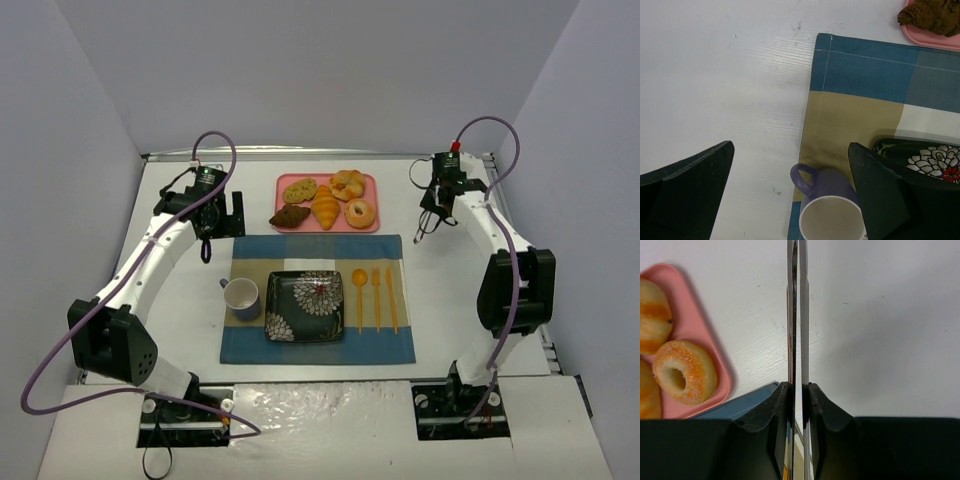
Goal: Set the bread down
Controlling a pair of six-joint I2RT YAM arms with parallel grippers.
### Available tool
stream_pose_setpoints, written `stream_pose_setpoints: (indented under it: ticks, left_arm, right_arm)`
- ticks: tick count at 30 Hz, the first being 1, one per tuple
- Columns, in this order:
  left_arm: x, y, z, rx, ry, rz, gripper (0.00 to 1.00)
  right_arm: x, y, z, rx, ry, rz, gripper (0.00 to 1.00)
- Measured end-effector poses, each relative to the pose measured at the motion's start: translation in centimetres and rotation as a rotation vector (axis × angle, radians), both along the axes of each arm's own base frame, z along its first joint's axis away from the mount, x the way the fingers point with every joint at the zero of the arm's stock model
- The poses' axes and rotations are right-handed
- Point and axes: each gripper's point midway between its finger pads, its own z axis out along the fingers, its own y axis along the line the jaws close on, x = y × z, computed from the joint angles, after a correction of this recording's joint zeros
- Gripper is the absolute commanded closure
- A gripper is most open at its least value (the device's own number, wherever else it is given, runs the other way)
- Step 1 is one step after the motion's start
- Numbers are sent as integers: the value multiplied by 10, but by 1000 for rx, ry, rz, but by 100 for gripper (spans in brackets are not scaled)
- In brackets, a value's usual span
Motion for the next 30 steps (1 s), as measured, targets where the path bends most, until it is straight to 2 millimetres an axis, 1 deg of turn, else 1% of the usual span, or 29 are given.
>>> stream_pose_setpoints:
  ticks: [2, 4, 9, 16, 24, 30]
  left_arm:
    - [0, 0, 0, -1, 1, -1, 3]
    - [0, 0, 0, -2, -2, -1, 3]
    - [-1, 0, 4, -6, -12, -1, 3]
    - [-3, 0, 7, -8, -20, -1, 3]
    - [-3, 0, 6, -8, -19, -2, 3]
    - [-3, 0, 6, -8, -19, -2, 3]
  right_arm:
    - [-2, 1, 16, 5, -31, 5, 94]
    - [-5, 1, 23, 5, -40, 6, 90]
    - [-14, 3, 20, 4, -6, 14, 79]
    - [-20, 3, 21, 1, 10, 18, 74]
    - [-25, 4, 30, -1, 1, 25, 67]
    - [-28, 5, 30, -4, 9, 30, 63]
